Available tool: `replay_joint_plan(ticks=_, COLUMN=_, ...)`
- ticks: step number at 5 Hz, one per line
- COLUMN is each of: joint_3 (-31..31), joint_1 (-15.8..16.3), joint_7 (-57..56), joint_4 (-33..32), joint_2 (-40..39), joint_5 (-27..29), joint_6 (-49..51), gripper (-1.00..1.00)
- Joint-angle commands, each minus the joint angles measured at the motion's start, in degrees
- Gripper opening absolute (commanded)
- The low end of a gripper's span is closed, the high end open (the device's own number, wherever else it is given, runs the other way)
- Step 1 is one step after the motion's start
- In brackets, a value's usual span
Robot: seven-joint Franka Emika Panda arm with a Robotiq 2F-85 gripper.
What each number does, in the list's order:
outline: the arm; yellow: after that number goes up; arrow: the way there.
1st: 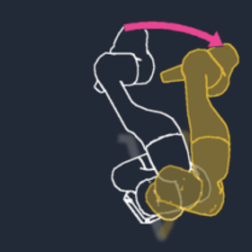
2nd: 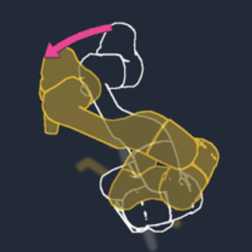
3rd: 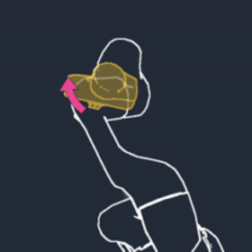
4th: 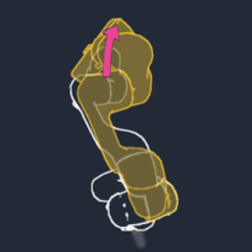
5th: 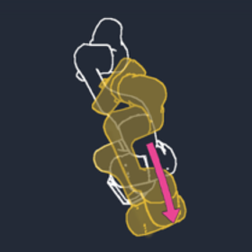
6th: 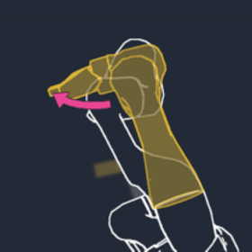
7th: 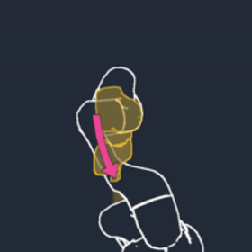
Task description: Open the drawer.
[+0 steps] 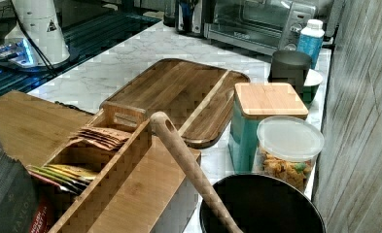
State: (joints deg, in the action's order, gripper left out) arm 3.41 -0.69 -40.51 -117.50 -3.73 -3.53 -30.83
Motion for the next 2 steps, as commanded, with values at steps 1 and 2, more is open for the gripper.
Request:
replay_joint_plan(ticks=1, joint_3=5.67, joint_1=-7.78, joint_7=-10.97, joint_4=-1.02, joint_2=-0.15, joint_5=-3.52, joint_6=-7.24, gripper=1.0)
replay_joint_plan(ticks=2, joint_3=6.31, joint_1=-8.75, joint_7=-14.02, joint_4=-6.29, joint_2=1.9, joint_5=-4.54, joint_6=-13.14, gripper=1.0)
